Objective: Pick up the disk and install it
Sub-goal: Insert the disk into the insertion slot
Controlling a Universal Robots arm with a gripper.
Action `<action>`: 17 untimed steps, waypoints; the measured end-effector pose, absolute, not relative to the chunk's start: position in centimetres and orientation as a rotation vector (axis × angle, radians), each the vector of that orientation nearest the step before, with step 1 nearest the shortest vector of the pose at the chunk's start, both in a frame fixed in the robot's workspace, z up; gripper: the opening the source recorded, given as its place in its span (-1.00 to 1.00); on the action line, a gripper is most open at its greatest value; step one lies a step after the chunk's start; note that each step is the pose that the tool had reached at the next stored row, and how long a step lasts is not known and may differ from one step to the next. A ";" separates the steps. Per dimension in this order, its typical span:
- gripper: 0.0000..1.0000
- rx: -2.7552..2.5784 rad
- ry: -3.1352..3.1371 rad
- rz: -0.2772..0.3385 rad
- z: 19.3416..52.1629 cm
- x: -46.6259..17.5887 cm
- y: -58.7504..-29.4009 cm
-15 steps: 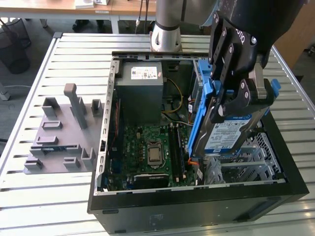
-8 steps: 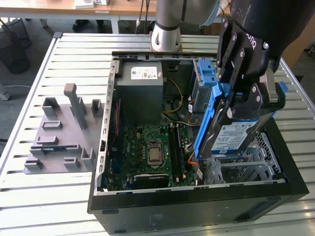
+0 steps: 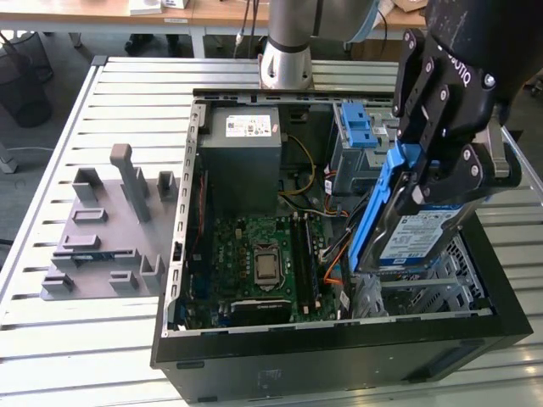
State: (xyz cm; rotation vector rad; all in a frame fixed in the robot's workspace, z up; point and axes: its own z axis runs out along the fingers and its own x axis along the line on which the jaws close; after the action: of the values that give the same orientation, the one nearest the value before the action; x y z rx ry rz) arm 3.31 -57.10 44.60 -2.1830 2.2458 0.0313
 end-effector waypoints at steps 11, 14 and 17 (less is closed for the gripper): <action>-0.27 -2.184 2.247 0.033 44.6 4.9 -57.1; -0.27 -2.184 2.246 0.032 44.6 4.9 -57.1; -0.27 -2.185 2.245 0.033 44.4 5.2 -57.1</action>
State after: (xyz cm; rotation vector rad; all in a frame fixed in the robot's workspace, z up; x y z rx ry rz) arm 5.17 -57.10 44.45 -2.1850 2.2450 0.0327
